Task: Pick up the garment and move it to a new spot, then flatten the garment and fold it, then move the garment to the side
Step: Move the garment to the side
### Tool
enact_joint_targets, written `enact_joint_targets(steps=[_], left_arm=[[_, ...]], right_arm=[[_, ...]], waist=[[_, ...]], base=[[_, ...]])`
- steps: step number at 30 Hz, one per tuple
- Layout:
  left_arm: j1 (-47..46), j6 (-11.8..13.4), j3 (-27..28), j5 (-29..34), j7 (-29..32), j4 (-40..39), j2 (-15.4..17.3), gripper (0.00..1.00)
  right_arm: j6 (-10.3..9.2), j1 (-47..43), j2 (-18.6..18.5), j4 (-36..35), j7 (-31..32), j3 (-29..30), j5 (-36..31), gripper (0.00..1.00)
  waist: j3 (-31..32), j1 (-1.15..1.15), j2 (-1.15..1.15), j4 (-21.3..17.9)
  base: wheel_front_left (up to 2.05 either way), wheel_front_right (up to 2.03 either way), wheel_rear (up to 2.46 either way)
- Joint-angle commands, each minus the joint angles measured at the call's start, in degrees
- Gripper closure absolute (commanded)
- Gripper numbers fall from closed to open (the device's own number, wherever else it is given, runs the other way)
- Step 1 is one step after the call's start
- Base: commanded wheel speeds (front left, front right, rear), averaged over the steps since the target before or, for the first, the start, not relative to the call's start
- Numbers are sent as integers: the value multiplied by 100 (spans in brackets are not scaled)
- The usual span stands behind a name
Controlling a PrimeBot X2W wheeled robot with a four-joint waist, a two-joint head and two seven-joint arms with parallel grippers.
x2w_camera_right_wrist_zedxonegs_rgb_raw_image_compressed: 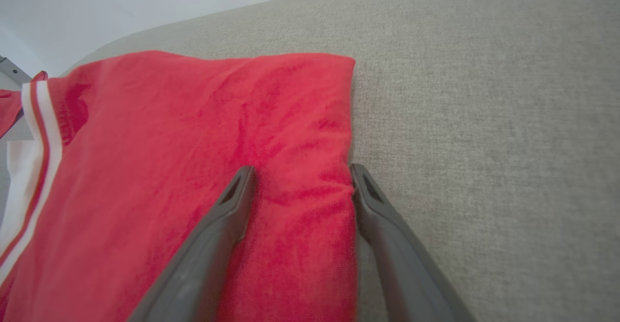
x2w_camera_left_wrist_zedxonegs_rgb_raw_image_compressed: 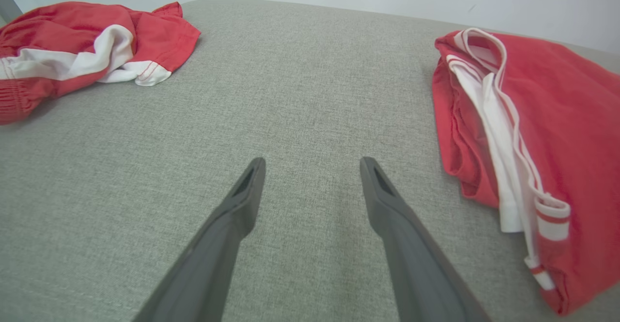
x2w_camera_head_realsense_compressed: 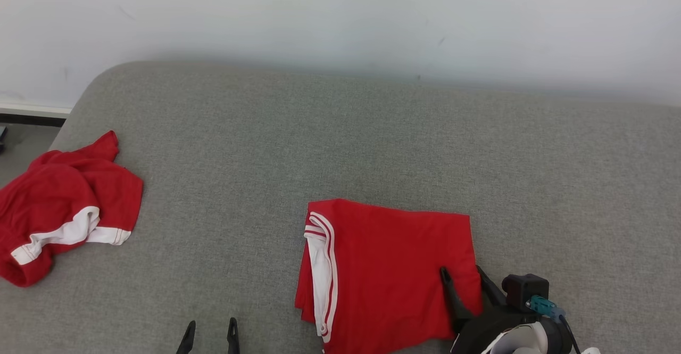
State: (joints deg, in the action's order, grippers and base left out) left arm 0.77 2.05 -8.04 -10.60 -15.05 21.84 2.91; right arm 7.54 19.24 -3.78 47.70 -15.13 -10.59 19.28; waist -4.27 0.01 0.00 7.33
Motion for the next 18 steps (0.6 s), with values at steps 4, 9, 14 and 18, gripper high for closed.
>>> enact_joint_targets(steps=[4,9,14,18], left_arm=[[-20,35,6,-6,-18,5,-2,0],[-97,31,-46,-38,-18,-4,-1,0],[-108,22,-128,-5,-18,-43,-2,0],[-166,-29,-254,-22,-18,-76,-2,0]], right_arm=[[-13,46,-17,228,3,-122,33,65],[-14,171,-118,422,3,-142,89,100],[-14,247,-192,377,1,3,76,100],[-14,198,-187,332,0,84,15,100]], waist=[[8,-1,0,-61],[11,-1,0,-149],[39,-1,0,-349],[75,-1,0,-758]], base=[[0,0,0],[0,0,0],[0,0,0],[0,0,0]])
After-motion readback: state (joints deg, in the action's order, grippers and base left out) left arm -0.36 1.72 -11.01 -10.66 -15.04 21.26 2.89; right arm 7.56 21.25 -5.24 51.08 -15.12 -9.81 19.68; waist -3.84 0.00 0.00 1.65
